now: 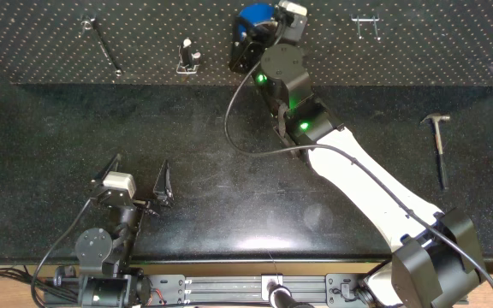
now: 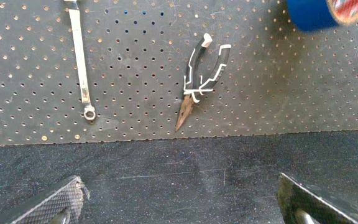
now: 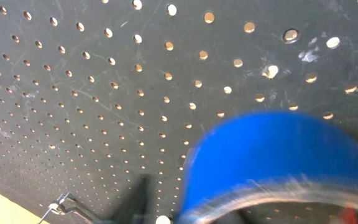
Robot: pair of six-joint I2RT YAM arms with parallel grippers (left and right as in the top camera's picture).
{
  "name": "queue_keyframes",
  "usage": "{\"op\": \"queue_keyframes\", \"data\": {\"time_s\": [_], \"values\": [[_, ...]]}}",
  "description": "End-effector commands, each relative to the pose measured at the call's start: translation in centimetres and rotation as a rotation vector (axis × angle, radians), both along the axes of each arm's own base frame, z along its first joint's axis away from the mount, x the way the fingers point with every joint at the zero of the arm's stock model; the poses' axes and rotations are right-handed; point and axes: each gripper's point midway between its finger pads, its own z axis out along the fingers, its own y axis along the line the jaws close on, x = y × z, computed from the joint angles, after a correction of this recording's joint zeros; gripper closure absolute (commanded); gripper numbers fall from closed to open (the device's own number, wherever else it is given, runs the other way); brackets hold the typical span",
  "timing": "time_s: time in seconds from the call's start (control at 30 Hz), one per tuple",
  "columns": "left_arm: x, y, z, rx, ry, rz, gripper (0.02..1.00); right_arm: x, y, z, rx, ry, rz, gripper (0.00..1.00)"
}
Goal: Place Tools Onto Pegboard
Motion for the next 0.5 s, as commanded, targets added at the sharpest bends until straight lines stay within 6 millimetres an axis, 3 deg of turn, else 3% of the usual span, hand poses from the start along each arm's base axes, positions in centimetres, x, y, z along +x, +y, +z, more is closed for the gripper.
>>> {"op": "queue_keyframes", "data": {"time_s": [0.03, 0.17, 0.3, 0.5], "values": [[-0.1, -0.2, -0.1, -0.006, 0.000, -0.011, 0.025, 0.2, 0.1, 0.8, -0.005, -0.021, 0.010, 0.406], [-0.1, -0.2, -0.1, -0.006, 0.000, -0.011, 0.025, 0.1, 0.1, 0.8, -0.006, -0.021, 0.011, 0.406], [-0.1, -0.2, -0.1, -0.006, 0.000, -0.012, 0.025, -1.3, 1.8, 1.1, 0.008, 0.000, 0.139, 0.406], [-0.1, -0.2, -0.1, -0.006, 0.000, -0.011, 0.025, -4.5, -0.1, 1.5, -0.029, 0.115, 0.138, 0.406]]}}
